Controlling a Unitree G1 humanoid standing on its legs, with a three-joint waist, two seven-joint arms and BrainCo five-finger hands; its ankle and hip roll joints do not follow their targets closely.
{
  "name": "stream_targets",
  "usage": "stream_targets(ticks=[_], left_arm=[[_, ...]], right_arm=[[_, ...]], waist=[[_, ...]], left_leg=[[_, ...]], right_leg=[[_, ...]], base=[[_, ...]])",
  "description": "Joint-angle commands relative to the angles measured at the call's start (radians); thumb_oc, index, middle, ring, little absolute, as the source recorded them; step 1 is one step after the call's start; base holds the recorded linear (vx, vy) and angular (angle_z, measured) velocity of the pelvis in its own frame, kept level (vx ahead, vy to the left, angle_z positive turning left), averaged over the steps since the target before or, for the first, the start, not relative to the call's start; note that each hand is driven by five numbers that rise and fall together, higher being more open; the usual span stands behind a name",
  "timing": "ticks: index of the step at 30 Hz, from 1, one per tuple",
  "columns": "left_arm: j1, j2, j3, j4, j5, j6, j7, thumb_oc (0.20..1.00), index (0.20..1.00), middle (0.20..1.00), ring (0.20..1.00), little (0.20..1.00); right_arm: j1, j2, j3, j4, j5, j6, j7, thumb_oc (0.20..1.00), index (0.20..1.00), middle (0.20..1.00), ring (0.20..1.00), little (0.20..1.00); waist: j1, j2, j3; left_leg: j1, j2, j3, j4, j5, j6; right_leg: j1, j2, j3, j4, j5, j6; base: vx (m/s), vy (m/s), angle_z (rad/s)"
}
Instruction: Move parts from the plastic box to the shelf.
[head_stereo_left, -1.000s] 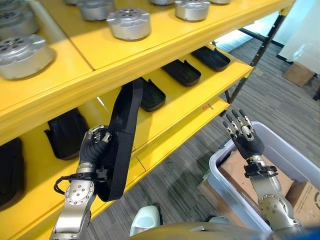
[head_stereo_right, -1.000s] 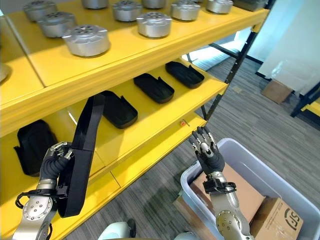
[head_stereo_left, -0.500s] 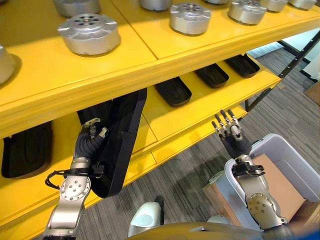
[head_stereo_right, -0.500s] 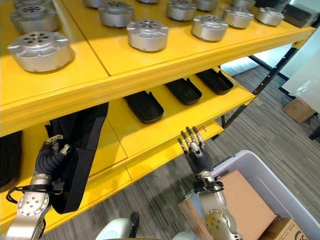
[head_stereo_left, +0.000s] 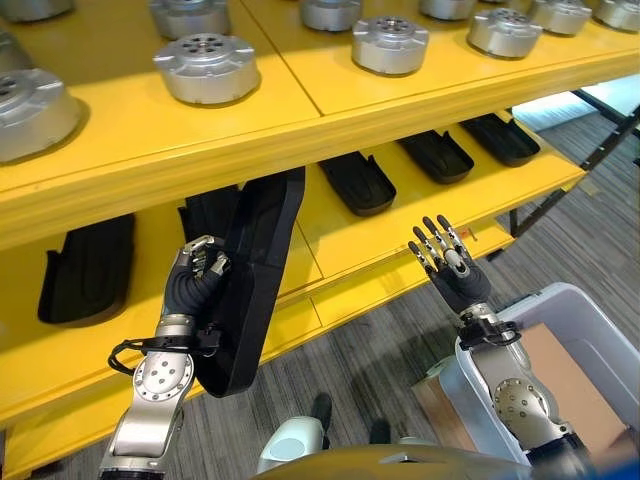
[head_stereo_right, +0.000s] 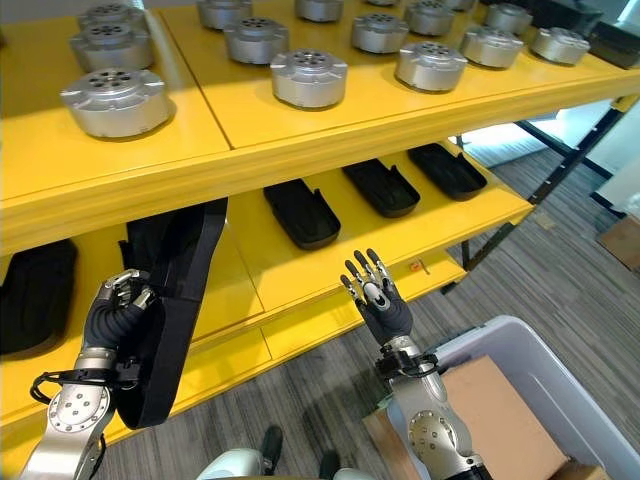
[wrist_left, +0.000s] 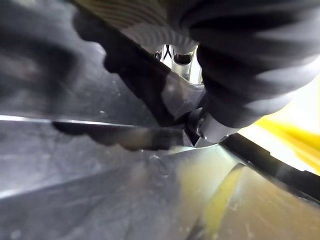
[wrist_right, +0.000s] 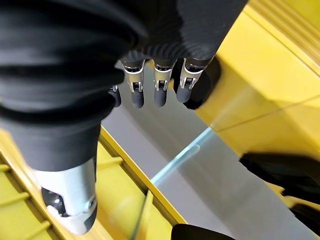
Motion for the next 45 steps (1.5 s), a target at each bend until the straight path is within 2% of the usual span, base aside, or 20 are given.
stream_targets(ticks=[1,2,3,4,5,6,9,12,19,27,31,34,36,37,39,40,41,43,44,45], left_arm=[[-0.044,0.033,0.01,-0.094,-0.059,-0.061,0.012,0.2,0.2,0.2,0.2,0.2],[-0.056,0.036,0.009,-0.09,-0.061,-0.062,0.012,0.2,0.2,0.2,0.2,0.2],[-0.073,0.038,0.003,-0.084,-0.066,-0.066,0.017,0.2,0.2,0.2,0.2,0.2],[-0.074,0.039,0.002,-0.084,-0.066,-0.066,0.018,0.2,0.2,0.2,0.2,0.2],[-0.086,0.037,-0.002,-0.08,-0.072,-0.066,0.025,0.2,0.2,0.2,0.2,0.2],[-0.095,0.035,-0.008,-0.083,-0.084,-0.069,0.028,0.2,0.2,0.2,0.2,0.2],[-0.108,0.045,-0.026,-0.092,-0.095,-0.069,0.027,0.2,0.2,0.2,0.2,0.2],[-0.12,0.042,-0.033,-0.085,-0.095,-0.072,0.029,0.2,0.2,0.2,0.2,0.2],[-0.124,0.067,-0.023,-0.088,-0.054,-0.073,0.023,0.2,0.2,0.2,0.2,0.2],[-0.117,0.09,0.012,-0.081,-0.042,-0.07,0.04,0.2,0.2,0.2,0.2,0.2],[-0.113,0.097,0.025,-0.084,-0.024,-0.071,0.048,0.2,0.2,0.2,0.2,0.2],[-0.119,0.103,0.022,-0.083,-0.016,-0.077,0.058,0.2,0.2,0.2,0.2,0.2],[-0.137,0.102,0.023,-0.081,-0.008,-0.077,0.07,0.2,0.2,0.2,0.2,0.2],[-0.141,0.101,0.018,-0.082,-0.008,-0.08,0.069,0.2,0.2,0.2,0.2,0.2],[-0.143,0.086,-0.007,-0.072,-0.029,-0.075,0.061,0.2,0.2,0.2,0.2,0.2],[-0.143,0.086,-0.007,-0.072,-0.029,-0.075,0.06,0.2,0.2,0.2,0.2,0.2],[-0.125,0.07,0.001,-0.076,-0.035,-0.071,0.063,0.2,0.2,0.2,0.2,0.2],[-0.124,0.069,0.002,-0.077,-0.035,-0.07,0.062,0.2,0.2,0.2,0.2,0.2],[-0.112,0.051,-0.002,-0.068,-0.048,-0.074,0.061,0.2,0.2,0.2,0.2,0.2],[-0.113,0.051,-0.002,-0.067,-0.047,-0.074,0.061,0.2,0.2,0.2,0.2,0.2]], right_arm=[[-0.056,-0.017,-0.035,-0.026,0.03,-0.053,0.009,1.0,1.0,1.0,1.0,1.0],[-0.061,-0.023,-0.04,-0.028,0.035,-0.058,0.005,1.0,1.0,1.0,1.0,1.0],[-0.06,-0.025,-0.039,-0.026,0.047,-0.059,0.002,1.0,1.0,1.0,1.0,1.0],[-0.061,-0.025,-0.04,-0.025,0.047,-0.059,0.002,1.0,1.0,1.0,1.0,1.0],[-0.059,-0.027,-0.042,-0.023,0.05,-0.061,-0.003,1.0,1.0,1.0,1.0,1.0],[-0.049,-0.025,-0.045,-0.019,0.059,-0.065,-0.011,1.0,1.0,1.0,1.0,1.0],[-0.026,-0.029,-0.064,-0.012,0.065,-0.078,-0.04,1.0,1.0,1.0,1.0,1.0],[-0.017,-0.025,-0.086,-0.021,0.061,-0.086,-0.049,1.0,1.0,1.0,1.0,1.0],[0.001,0.004,-0.112,-0.035,0.04,-0.08,-0.042,1.0,1.0,1.0,1.0,1.0],[-0.013,0.026,-0.091,-0.042,0.019,-0.062,-0.038,1.0,1.0,1.0,1.0,1.0],[-0.032,0.039,-0.09,-0.039,0.013,-0.066,-0.039,1.0,1.0,1.0,1.0,1.0],[-0.055,0.059,-0.062,-0.028,0.018,-0.069,-0.041,1.0,1.0,1.0,1.0,1.0],[-0.074,0.069,-0.046,-0.021,0.022,-0.071,-0.041,1.0,1.0,1.0,1.0,1.0],[-0.075,0.066,-0.041,-0.019,0.023,-0.071,-0.036,1.0,1.0,1.0,1.0,1.0],[-0.08,0.046,-0.021,-0.01,0.03,-0.066,-0.024,1.0,1.0,1.0,1.0,1.0],[-0.081,0.046,-0.021,-0.01,0.03,-0.066,-0.024,1.0,1.0,1.0,1.0,1.0],[-0.089,0.044,-0.002,0.001,0.032,-0.06,-0.021,1.0,1.0,1.0,1.0,1.0],[-0.089,0.044,-0.002,0.002,0.032,-0.06,-0.021,1.0,1.0,1.0,1.0,1.0],[-0.088,0.027,0.021,-0.002,0.032,-0.056,-0.015,1.0,1.0,1.0,1.0,1.0],[-0.089,0.027,0.021,-0.002,0.032,-0.057,-0.015,1.0,1.0,1.0,1.0,1.0]], waist=[[-0.017,-0.011,-0.008],[-0.026,-0.019,-0.001],[-0.038,-0.028,0.007],[-0.039,-0.028,0.006],[-0.05,-0.031,0.004],[-0.075,-0.021,-0.008],[-0.101,0.024,-0.027],[-0.103,0.045,-0.026],[-0.069,0.032,-0.025],[-0.021,-0.033,-0.031],[-0.011,-0.043,-0.03],[-0.011,-0.022,-0.019],[-0.005,0.012,-0.001],[-0.016,0.02,-0.001],[-0.028,0.025,-0.009],[-0.028,0.025,-0.01],[-0.022,0.017,-0.018],[-0.022,0.017,-0.017],[-0.025,-0.01,-0.023],[-0.024,-0.01,-0.025]], left_leg=[[0.02,-0.033,0.08,0.075,-0.079,0.007],[0.019,-0.01,0.103,0.121,-0.115,0.005],[0.042,0.058,0.107,0.179,-0.148,-0.005],[0.039,0.057,0.106,0.178,-0.144,-0.006],[0.049,0.117,0.115,0.185,-0.13,-0.009],[0.099,0.249,0.127,0.136,-0.056,-0.03],[0.112,0.425,0.123,-0.036,0.125,-0.1],[0.11,0.429,0.145,-0.095,0.114,-0.135],[0.104,0.312,0.118,-0.05,-0.026,-0.129],[0.04,0.164,0.122,0.064,-0.122,-0.091],[0.032,0.116,0.136,0.08,-0.151,-0.057],[0.067,0.093,0.16,0.044,-0.145,-0.022],[0.098,0.102,0.184,0.009,-0.132,-0.002],[0.106,0.105,0.187,-0.01,-0.117,0.008],[0.133,0.106,0.193,-0.08,-0.072,0.009],[0.13,0.107,0.193,-0.082,-0.068,0.009],[0.15,0.103,0.212,-0.109,-0.058,-0.003],[0.153,0.104,0.212,-0.111,-0.057,-0.004],[0.142,0.095,0.215,-0.076,-0.074,-0.01],[0.136,0.095,0.217,-0.075,-0.071,-0.009]], right_leg=[[-0.081,-0.028,-0.017,0.129,-0.038,0.038],[-0.095,-0.047,-0.024,0.139,-0.032,0.037],[-0.109,-0.071,-0.03,0.16,-0.038,0.033],[-0.111,-0.072,-0.032,0.159,-0.035,0.033],[-0.12,-0.086,-0.039,0.176,-0.042,0.031],[-0.144,-0.109,-0.058,0.224,-0.062,0.029],[-0.193,-0.173,-0.102,0.328,-0.101,0.052],[-0.184,-0.234,-0.109,0.36,-0.098,0.075],[-0.098,-0.323,-0.136,0.241,0.019,0.135],[-0.038,-0.427,-0.179,0.13,0.218,0.199],[-0.054,-0.466,-0.17,0.132,0.302,0.21],[-0.095,-0.494,-0.163,0.184,0.386,0.199],[-0.13,-0.45,-0.183,0.307,0.288,0.168],[-0.142,-0.384,-0.167,0.345,0.214,0.145],[-0.193,-0.157,-0.142,0.383,0.018,0.097],[-0.196,-0.156,-0.143,0.38,0.021,0.095],[-0.183,-0.102,-0.167,0.332,-0.03,0.073],[-0.18,-0.101,-0.167,0.328,-0.029,0.073],[-0.139,-0.071,-0.072,0.182,-0.021,0.063],[-0.142,-0.07,-0.071,0.177,-0.014,0.062]], base=[[-0.21,0.107,0.48],[-0.17,0.126,0.6],[-0.17,0.123,0.63],[-0.14,0.146,0.54],[-0.09,0.199,0.35],[-0.1,0.328,0.38],[-0.05,0.37,0.61],[0.01,0.379,0.73],[0.03,0.259,0.55],[0.02,0.221,0.15],[0.01,0.236,0.22],[-0.01,0.297,0.11],[-0.05,0.373,-0.25],[-0.01,0.275,-0.32],[0.0,0.184,-0.13],[0.01,0.072,-0.2],[0.01,0.0,-0.31],[0.03,-0.057,-0.31],[0.03,-0.114,-0.26],[0.06,-0.171,-0.16]])
